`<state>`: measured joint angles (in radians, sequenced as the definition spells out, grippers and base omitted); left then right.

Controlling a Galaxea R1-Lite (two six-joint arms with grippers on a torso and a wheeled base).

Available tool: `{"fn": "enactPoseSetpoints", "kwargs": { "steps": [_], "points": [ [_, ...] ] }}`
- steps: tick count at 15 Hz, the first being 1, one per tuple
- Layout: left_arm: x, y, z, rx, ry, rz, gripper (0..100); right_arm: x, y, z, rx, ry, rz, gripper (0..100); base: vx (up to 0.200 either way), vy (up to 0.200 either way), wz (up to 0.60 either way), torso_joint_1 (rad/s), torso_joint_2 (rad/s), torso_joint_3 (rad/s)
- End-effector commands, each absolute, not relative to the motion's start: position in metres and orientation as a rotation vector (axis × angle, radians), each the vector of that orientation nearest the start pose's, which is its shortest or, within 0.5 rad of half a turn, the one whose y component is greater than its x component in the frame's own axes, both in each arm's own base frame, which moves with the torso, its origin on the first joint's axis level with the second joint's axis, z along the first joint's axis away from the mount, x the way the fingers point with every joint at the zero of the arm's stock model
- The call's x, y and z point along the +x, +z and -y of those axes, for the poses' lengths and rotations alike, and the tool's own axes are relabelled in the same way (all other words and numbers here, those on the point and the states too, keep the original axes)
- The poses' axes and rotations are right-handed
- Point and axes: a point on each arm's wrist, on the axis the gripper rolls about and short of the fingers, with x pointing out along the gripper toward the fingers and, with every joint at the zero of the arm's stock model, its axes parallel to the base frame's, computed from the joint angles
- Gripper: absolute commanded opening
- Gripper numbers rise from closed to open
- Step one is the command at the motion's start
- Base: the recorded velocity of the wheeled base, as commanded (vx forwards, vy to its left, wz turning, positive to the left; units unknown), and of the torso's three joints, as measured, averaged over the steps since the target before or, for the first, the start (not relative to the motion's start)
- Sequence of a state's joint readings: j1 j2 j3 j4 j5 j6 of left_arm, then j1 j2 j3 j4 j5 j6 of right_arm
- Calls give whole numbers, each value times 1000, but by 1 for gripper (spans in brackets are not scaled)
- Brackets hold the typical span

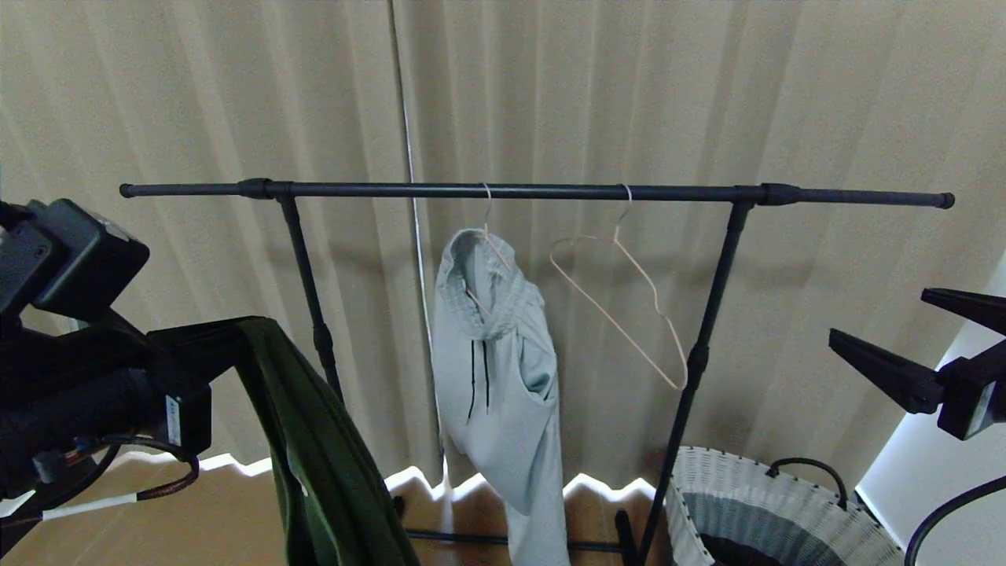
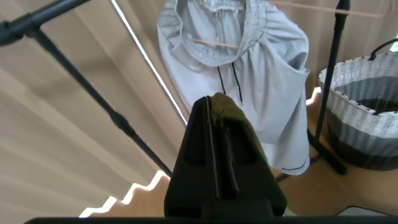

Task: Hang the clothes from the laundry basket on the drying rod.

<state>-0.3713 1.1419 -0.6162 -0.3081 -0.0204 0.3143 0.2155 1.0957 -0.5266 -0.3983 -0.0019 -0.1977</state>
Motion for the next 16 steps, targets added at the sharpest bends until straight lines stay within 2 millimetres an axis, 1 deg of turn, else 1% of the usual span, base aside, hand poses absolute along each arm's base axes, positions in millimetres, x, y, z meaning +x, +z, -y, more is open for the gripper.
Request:
{"fn": "enactPoseSetpoints", "kwargs": {
  "steps": [1, 4, 12, 16],
  "points": [
    [153, 229, 60, 346, -420, -150, 0, 149, 219, -33, -215, 232, -146, 100, 0, 200, 0, 12, -2, -12],
    [153, 228, 60, 346, -420, -152, 0, 149, 220, -33, -215, 230, -143, 100, 0, 200, 0, 4, -7, 1],
    [153, 224, 61, 339, -420, -120, 0, 154, 218, -32, -223, 176, -174, 100, 0, 0, 0, 0, 0, 0],
    [156, 224, 61, 339, -418, -126, 0, 154, 220, -31, -236, 149, -248, 100, 200, 0, 0, -5, -4, 5]
  ]
}}
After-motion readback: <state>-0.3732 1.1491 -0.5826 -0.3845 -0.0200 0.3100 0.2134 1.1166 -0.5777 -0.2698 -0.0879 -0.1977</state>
